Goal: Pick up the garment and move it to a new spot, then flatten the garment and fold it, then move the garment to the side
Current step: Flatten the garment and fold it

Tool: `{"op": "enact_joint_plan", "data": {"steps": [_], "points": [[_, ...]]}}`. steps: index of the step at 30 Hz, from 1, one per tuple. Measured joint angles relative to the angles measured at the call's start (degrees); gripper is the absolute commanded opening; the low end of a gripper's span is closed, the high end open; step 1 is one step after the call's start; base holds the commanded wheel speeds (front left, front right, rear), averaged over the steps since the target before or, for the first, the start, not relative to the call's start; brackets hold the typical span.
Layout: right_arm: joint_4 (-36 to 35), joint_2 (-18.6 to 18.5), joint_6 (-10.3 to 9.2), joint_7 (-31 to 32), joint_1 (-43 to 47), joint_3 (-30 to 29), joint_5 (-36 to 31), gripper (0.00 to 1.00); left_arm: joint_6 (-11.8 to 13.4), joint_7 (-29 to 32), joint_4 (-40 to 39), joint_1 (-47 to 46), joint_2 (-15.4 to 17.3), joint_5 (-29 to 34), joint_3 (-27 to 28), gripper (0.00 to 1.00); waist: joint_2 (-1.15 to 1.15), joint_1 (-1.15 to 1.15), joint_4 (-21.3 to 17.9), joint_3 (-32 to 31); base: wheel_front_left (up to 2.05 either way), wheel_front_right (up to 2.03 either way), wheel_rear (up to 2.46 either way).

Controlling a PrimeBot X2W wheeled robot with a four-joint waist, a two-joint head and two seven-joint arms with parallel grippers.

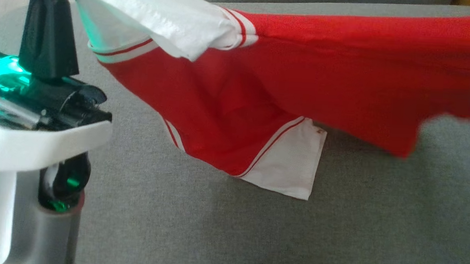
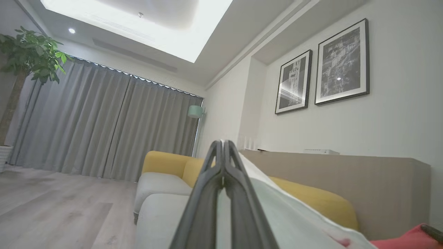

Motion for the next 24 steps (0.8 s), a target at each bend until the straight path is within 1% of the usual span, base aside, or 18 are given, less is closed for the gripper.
{"op": "enact_joint_plan", "data": {"steps": [1, 3, 6, 8, 10, 12, 14, 16, 20, 21, 22, 24], "points": [[-2.1, 0.5, 0.00, 1.3, 1.3, -2.0, -0.2, 0.00, 0.0, 0.8, -1.4, 0.2, -0.1, -1.0, -0.1, 0.00, 0.00, 0.00, 0.1, 0.1, 0.00, 0.00, 0.00], [-5.4, 1.7, 0.00, 4.6, 2.7, -4.1, -1.4, 0.00, 0.1, 2.7, -3.2, 0.2, -0.1, -2.9, -0.2, 0.00, 0.00, 0.00, 0.3, 0.5, 0.00, 0.00, 0.00], [-5.5, 4.6, 0.00, 10.5, 2.9, -4.3, -1.8, 0.00, 0.5, 6.2, -2.7, 0.1, 0.0, -4.1, -0.7, 0.00, 0.00, 0.00, 0.8, 1.3, 0.00, 0.00, 0.00], [-2.2, 5.8, 0.00, 14.2, 2.4, -2.0, -2.4, 0.00, 0.6, 8.2, 0.0, -0.2, 0.1, -4.8, -1.5, 0.00, 0.00, 0.01, 1.1, 2.0, 0.00, 0.00, 0.00], [2.8, 7.2, 0.00, 16.4, 0.7, 1.2, -2.3, 0.00, 0.6, 9.7, 3.6, -1.0, 0.1, -5.2, -3.0, 0.00, 0.00, 0.01, 1.6, 3.1, 0.00, 0.00, 0.00], [8.6, 8.6, 0.00, 18.4, -2.6, 4.9, -0.4, 0.00, 0.6, 10.2, 7.3, -2.2, 0.1, -5.2, -4.7, 0.00, 0.00, 0.02, 2.2, 4.3, 0.00, 0.00, 0.00], [13.9, 9.5, 0.00, 18.6, -6.7, 8.0, 0.7, 0.00, 0.5, 10.2, 10.7, -3.7, 0.0, -5.1, -6.4, 0.00, 0.00, 0.02, 2.8, 5.8, 0.00, 0.00, 0.00], [19.0, 9.6, 0.00, 18.3, -10.8, 10.7, 1.4, 0.00, 0.4, 9.3, 14.1, -5.3, 0.0, -5.0, -7.9, 0.00, 0.00, 0.02, 3.5, 7.4, 0.00, 0.00, 0.00], [26.1, 9.4, 0.00, 13.1, -17.2, 17.5, 1.5, 0.00, 0.0, 4.8, 20.1, -8.1, -0.1, -2.8, -9.5, 0.00, 0.00, 0.03, 5.0, 10.3, 0.00, 0.00, 0.00], [27.9, 9.3, 0.00, 11.6, -18.1, 18.6, 1.5, 0.11, 0.0, 3.5, 21.4, -8.5, -0.2, -2.4, -9.8, 0.00, 0.00, 0.03, 5.4, 10.9, 0.00, 0.00, 0.00], [29.5, 9.2, 0.00, 10.3, -18.8, 19.4, 1.5, 1.00, 0.0, 2.3, 22.5, -8.8, -0.2, -1.9, -10.0, 0.00, 0.00, 0.03, 5.7, 11.4, 0.00, 0.00, 0.00], [31.7, 8.8, 0.00, 7.7, -19.1, 20.0, 2.5, 1.00, 0.0, 0.1, 24.3, -9.0, -0.2, -1.2, -10.3, 0.00, 0.00, 0.03, 6.3, 12.1, 0.00, 0.00, 0.00]]}}
